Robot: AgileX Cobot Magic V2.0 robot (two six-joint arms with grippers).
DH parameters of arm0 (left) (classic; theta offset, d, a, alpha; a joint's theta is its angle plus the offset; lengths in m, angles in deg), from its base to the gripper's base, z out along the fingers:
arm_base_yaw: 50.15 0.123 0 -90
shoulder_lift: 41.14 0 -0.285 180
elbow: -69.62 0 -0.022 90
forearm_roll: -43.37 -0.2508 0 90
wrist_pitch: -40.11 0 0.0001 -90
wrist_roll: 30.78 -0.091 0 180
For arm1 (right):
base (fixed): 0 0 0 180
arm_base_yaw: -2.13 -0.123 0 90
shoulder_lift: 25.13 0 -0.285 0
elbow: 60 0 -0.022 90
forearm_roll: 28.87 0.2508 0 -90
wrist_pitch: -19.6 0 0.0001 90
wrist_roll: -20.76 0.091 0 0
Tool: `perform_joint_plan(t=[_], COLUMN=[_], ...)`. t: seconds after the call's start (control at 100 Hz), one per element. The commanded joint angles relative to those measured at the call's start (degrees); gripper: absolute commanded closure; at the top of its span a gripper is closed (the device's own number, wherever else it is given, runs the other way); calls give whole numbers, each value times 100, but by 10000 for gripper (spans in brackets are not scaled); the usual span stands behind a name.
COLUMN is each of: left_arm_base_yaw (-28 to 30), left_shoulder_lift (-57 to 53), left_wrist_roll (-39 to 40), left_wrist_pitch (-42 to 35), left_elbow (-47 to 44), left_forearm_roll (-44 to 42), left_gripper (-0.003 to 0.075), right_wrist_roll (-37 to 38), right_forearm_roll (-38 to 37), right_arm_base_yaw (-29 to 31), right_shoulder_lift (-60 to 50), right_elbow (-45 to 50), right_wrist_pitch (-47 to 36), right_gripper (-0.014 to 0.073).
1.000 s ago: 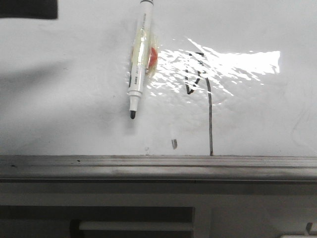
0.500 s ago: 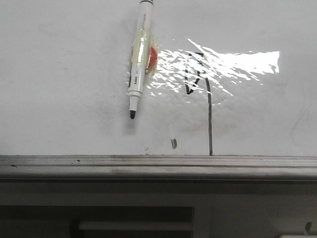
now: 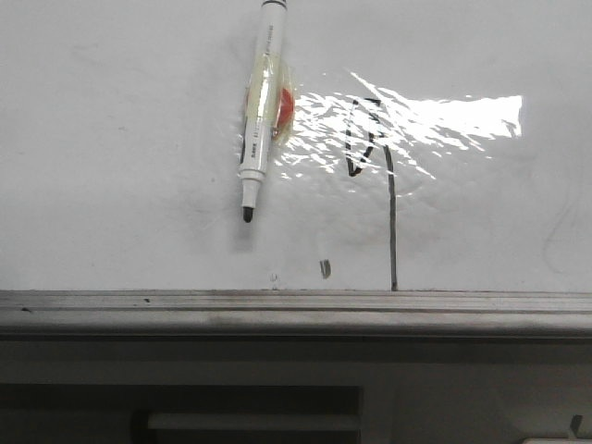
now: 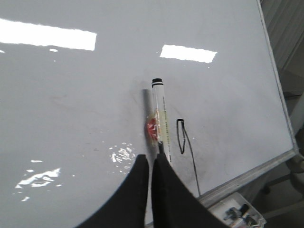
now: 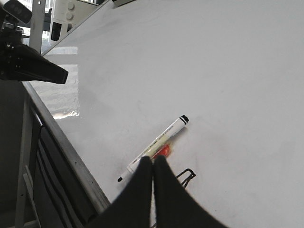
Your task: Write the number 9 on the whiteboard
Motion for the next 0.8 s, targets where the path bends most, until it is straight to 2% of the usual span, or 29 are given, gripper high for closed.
perform_joint_plan(t=[0.0, 0.08, 0.13, 0.18, 0.23, 0.34, 0.4, 0.46, 0.54, 0.68, 0.79], left_arm_base_yaw=[12, 143, 315, 557, 863, 1822, 2435, 2954, 3636, 4432, 4757], left_shoulder_lift=[-16, -69, -128, -199, -308, -541, -709, -873, -1107, -1513, -1889], left_wrist_roll=[-112, -73, 94, 584, 1469, 4235, 5776, 6871, 7773, 7904, 7937], left_wrist_pitch=[-481, -741, -712, -619, -598, -501, -169, 272, 895, 1528, 2211], left_elbow=[51, -167, -357, -618, -868, -1371, -1546, -1612, -1657, -1733, -1767], left_forearm_roll=[-245, -491, -1180, -2421, -3617, -6003, -7358, -8339, -8910, -9028, -9082], left_gripper=[741, 741, 741, 741, 741, 741, 741, 741, 741, 741, 741], right_wrist_roll=[-7, -7, -7, -7, -7, -7, -7, -7, -7, -7, -7], right_forearm_roll=[57, 57, 57, 57, 57, 57, 57, 57, 57, 57, 57], right_arm_base_yaw=[41, 41, 41, 41, 41, 41, 41, 41, 41, 41, 41], right_shoulder_lift=[48, 48, 48, 48, 48, 48, 48, 48, 48, 48, 48], right_elbow=[-145, -145, -145, -145, -145, -145, -145, -145, -145, -145, -145], right_wrist_pitch=[-475, -490, -490, -490, -490, -490, -490, -490, -490, -490, -490], right_gripper=[655, 655, 655, 655, 655, 655, 655, 655, 655, 655, 655])
